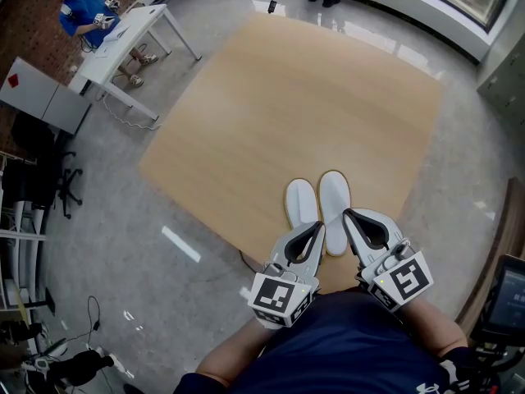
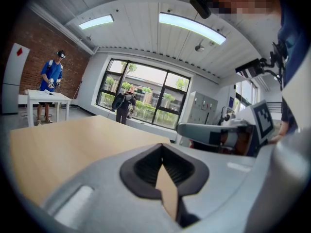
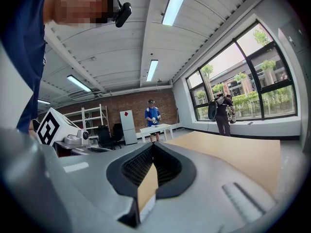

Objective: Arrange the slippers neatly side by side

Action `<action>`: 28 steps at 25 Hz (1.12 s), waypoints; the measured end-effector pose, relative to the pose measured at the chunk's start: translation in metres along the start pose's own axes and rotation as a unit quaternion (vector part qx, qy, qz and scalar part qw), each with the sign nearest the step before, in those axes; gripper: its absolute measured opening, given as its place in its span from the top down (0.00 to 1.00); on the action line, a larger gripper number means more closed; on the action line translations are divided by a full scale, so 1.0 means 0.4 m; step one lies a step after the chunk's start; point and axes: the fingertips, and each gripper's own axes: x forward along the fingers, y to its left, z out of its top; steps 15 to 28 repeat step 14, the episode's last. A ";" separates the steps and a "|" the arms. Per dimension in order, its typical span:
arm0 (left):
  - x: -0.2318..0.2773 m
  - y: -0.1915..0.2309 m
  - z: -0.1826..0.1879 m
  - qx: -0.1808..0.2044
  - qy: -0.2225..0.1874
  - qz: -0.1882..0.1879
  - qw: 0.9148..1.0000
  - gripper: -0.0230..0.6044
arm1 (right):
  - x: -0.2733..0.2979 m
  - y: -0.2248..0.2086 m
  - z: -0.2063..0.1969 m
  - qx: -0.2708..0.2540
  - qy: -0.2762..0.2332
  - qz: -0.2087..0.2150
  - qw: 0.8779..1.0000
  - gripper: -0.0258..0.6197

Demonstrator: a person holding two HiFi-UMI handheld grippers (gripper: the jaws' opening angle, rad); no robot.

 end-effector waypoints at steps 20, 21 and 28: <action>0.002 0.005 -0.022 0.002 0.006 0.001 1.000 0.96 | 0.002 0.004 -0.011 0.002 0.005 0.007 1.000 0.95; 0.002 0.005 -0.022 0.002 0.006 0.001 1.000 0.96 | 0.002 0.004 -0.011 0.002 0.005 0.007 1.000 0.95; 0.002 0.005 -0.022 0.002 0.006 0.001 1.000 0.96 | 0.002 0.004 -0.011 0.002 0.005 0.007 1.000 0.95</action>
